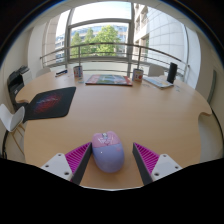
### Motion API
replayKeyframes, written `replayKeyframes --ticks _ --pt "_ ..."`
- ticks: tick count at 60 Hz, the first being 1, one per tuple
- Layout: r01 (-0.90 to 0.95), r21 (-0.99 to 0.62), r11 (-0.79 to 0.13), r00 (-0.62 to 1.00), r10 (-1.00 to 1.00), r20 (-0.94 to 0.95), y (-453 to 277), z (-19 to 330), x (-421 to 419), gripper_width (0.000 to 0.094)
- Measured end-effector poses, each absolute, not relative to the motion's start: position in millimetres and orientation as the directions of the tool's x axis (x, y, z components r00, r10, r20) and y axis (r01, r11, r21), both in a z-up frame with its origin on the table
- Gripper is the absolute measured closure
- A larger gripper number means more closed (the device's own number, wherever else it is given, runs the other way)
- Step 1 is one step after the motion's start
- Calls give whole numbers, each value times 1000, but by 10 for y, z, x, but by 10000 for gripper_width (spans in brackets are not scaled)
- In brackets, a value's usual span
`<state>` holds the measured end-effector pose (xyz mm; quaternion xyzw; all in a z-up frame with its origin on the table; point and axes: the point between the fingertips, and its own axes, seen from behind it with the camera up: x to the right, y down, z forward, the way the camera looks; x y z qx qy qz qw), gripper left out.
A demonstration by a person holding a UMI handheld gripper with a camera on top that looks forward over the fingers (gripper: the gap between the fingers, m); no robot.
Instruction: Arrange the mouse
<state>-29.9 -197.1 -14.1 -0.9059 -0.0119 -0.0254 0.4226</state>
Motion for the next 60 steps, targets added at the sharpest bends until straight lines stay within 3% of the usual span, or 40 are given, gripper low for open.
replayKeyframes --ticks 5,11,24,32,38,51,55,60 --pt "3 -764 -645 1000 -19 20 -1830 -182 -321 155" --pt "6 -773 -634 1000 -20 24 -1736 -190 -345 367" --pt "2 -755 -655 993 -90 81 -1775 -148 -298 484" --pt "-26 -759 -651 979 -171 113 -1740 54 -259 491" --pt "-38 -813 -581 957 -255 138 -1604 701 -191 493" --pt "-15 -955 -297 947 -311 82 -952 2560 -800 493" --pt "-9 -968 -249 960 -273 62 -755 2870 -1315 494" --pt "-12 -968 -251 979 -200 39 -452 2795 -1849 495"
